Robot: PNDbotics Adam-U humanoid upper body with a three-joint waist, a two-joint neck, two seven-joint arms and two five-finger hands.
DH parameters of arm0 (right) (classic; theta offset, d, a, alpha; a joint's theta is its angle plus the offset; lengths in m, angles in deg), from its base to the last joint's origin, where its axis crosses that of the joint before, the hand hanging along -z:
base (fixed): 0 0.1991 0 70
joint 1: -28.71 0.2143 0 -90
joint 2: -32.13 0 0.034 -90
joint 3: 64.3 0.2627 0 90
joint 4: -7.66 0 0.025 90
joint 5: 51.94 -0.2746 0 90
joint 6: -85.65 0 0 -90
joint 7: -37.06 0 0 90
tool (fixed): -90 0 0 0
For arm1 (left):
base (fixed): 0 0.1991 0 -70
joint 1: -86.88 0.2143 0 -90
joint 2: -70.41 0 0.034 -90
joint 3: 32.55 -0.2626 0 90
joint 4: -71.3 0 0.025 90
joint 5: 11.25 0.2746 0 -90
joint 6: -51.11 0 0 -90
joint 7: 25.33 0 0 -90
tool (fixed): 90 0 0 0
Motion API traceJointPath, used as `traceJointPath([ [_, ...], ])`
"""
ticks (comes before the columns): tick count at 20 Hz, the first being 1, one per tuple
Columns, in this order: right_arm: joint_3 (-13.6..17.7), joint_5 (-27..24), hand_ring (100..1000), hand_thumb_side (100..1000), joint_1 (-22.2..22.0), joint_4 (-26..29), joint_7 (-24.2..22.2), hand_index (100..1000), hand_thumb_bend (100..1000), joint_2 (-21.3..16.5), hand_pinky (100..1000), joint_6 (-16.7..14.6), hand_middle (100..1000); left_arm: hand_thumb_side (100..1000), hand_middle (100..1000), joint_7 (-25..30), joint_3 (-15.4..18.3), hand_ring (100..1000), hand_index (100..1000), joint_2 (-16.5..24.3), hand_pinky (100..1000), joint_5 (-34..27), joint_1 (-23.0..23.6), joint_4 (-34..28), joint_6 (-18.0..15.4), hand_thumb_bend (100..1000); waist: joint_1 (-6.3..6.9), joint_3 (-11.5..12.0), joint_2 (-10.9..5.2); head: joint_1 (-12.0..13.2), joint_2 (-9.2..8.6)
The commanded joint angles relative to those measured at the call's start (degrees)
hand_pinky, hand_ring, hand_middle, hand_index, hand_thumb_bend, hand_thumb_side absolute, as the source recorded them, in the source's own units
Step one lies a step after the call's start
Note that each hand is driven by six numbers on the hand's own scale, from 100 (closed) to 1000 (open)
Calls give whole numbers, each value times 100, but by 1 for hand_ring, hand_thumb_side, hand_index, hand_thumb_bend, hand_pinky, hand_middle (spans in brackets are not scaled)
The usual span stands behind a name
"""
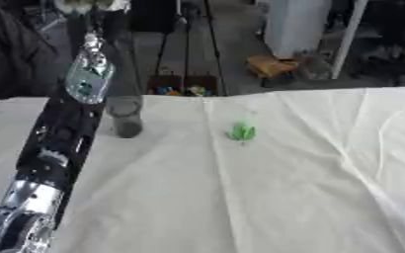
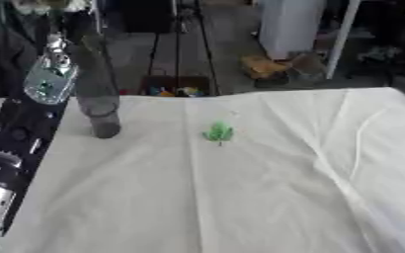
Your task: Arrange flowers into the vase.
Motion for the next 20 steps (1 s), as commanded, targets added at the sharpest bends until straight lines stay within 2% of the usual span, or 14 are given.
traceJointPath([
  [1, 33, 22, 1000, 868, 27, 75, -8, 995, 100, -156, 877, 8, 844, 708, 778, 114, 30, 739, 728, 208, 743, 296, -208, -4, 229, 481, -9, -6, -97, 1, 9],
  [14, 45, 45, 1000, 871, -6, 91, -18, 995, 100, -165, 878, 32, 845, 682, 801, 230, 185, 769, 748, 383, 786, 1265, -308, 27, 931, 544, 47, -37, -142, -11, 35],
  [20, 53, 49, 1000, 872, -16, 103, -22, 996, 100, -162, 878, 42, 845, 695, 798, 437, 262, 772, 752, 411, 785, 1514, -286, 188, 1115, 554, 65, -64, -148, -31, 34],
])
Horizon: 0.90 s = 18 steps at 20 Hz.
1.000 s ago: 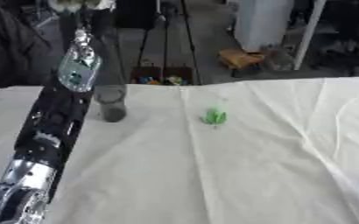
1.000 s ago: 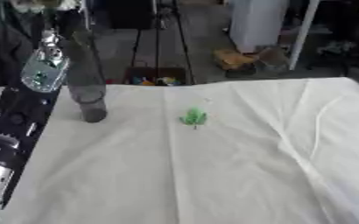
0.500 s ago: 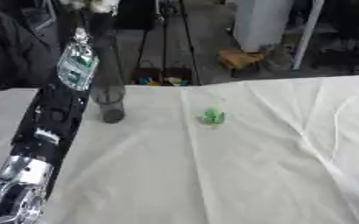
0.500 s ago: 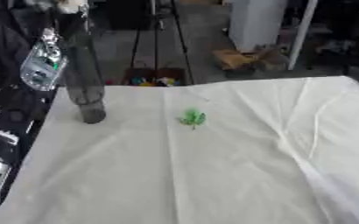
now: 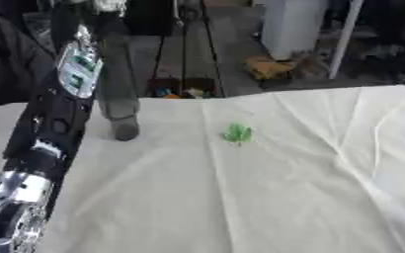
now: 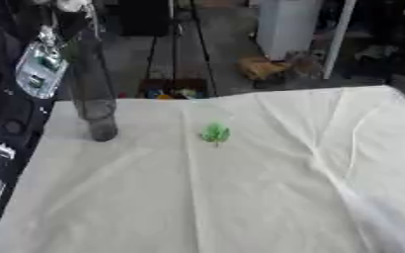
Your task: Arrange flowers into the vase.
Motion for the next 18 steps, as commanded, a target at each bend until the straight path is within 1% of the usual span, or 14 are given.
traceJointPath([
  [1, 52, 25, 1000, 873, 36, 104, 1, 996, 100, -162, 878, 17, 845, 697, 794, 84, 61, 769, 750, 183, 782, 124, -158, 24, 84, 545, -9, -17, -87, -25, 26],
  [5, 54, 23, 1000, 874, 42, 104, -4, 996, 100, -154, 878, 16, 845, 727, 778, -54, 111, 756, 737, 151, 766, 56, -129, -25, 56, 503, -16, -34, -71, -30, 21],
  [10, 59, 19, 1000, 874, 40, 97, -3, 996, 100, -149, 878, 10, 845, 730, 771, -322, 123, 750, 730, 135, 757, -169, -108, -71, -10, 492, -28, -39, -65, -34, 25],
  [12, 60, 17, 1000, 874, 42, 96, -5, 996, 100, -146, 878, 8, 844, 737, 770, -392, 111, 750, 730, 136, 758, -241, -85, -59, -41, 508, -32, -29, -65, -38, 30],
  [14, 62, 16, 1000, 874, 41, 94, -5, 996, 100, -146, 878, 7, 844, 753, 770, -407, 90, 751, 732, 140, 759, -283, -53, -23, -57, 548, -36, -17, -63, -42, 39],
  [18, 63, 15, 1000, 874, 44, 89, -7, 995, 100, -148, 878, 1, 844, 757, 780, -276, 48, 760, 744, 152, 767, -215, 18, 115, 23, 578, -44, 3, -58, -52, 50],
])
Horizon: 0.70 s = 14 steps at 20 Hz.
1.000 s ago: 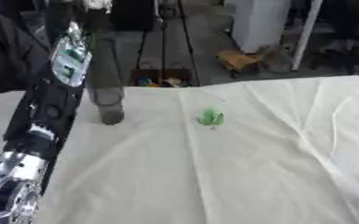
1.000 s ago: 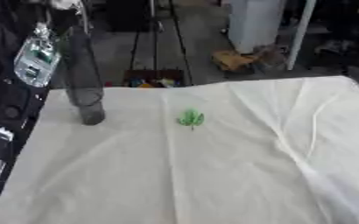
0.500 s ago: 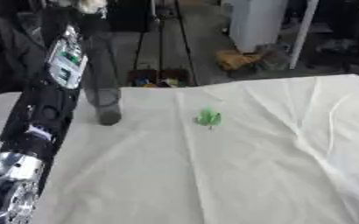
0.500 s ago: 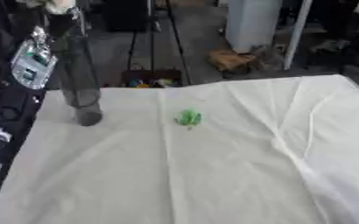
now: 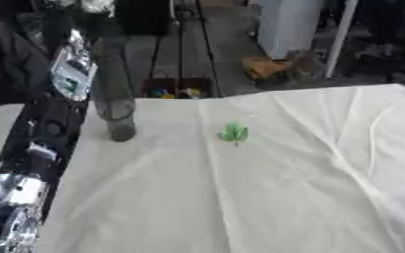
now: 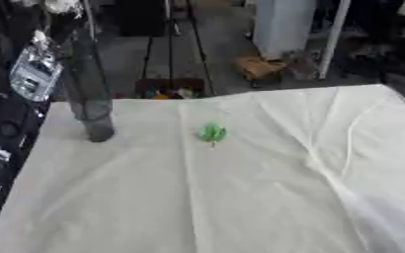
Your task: Arrange flowers into the vase.
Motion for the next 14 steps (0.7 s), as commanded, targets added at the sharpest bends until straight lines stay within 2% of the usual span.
traceJointPath([
  [1, 62, 14, 1000, 874, 46, 88, -4, 995, 100, -147, 877, -12, 844, 757, 783, 105, -28, 762, 747, 142, 769, 68, -85, 18, 69, 587, -38, 4, -64, -15, 47],
  [14, 82, 15, 1000, 874, 23, 91, 0, 995, 100, -112, 877, -6, 844, 780, 791, 714, -79, 773, 760, 132, 778, 499, 163, -75, 145, 814, -74, 94, -99, -89, 79],
])
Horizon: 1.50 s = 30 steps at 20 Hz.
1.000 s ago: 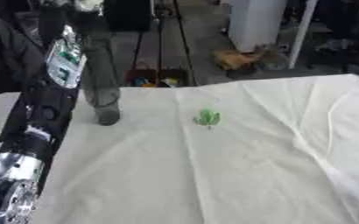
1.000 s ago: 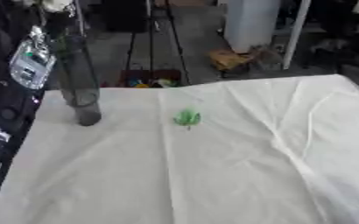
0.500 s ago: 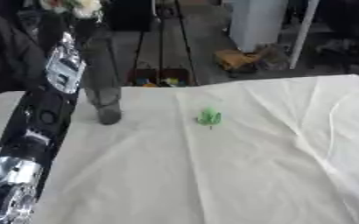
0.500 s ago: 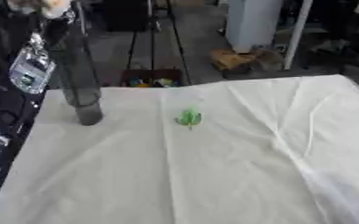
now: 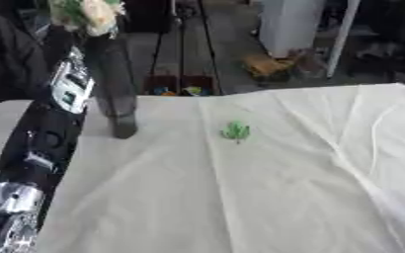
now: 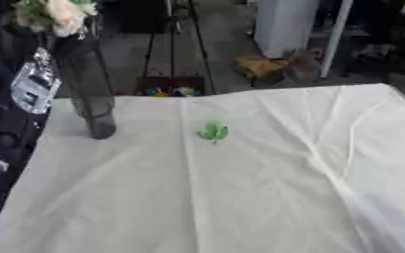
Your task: Arrange flowers into the vase.
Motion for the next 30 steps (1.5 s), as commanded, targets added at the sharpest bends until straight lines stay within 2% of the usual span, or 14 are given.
traceJointPath([
  [1, 54, 15, 1000, 874, 36, 91, 4, 995, 100, -110, 877, -2, 844, 778, 791, 166, -52, 774, 762, 128, 778, 84, -56, -235, -40, 834, -40, 18, -97, -39, 37],
  [9, 65, 15, 1000, 873, 23, 95, 16, 994, 100, -84, 876, 10, 844, 784, 786, 523, -80, 770, 755, 158, 773, 16, 185, -558, -150, 853, -73, 68, -115, -74, 36],
  [25, 61, 6, 1000, 868, 39, 71, 29, 992, 100, -68, 875, -11, 844, 793, 786, 569, -97, 769, 752, 189, 772, -164, 342, -641, -215, 837, -134, 126, -121, -91, 31],
  [30, 68, 6, 1000, 868, 28, 72, 36, 992, 100, -58, 875, -4, 844, 790, 782, 626, -160, 763, 738, 260, 765, -344, 498, -940, -385, 844, -141, 147, -138, -106, 24],
])
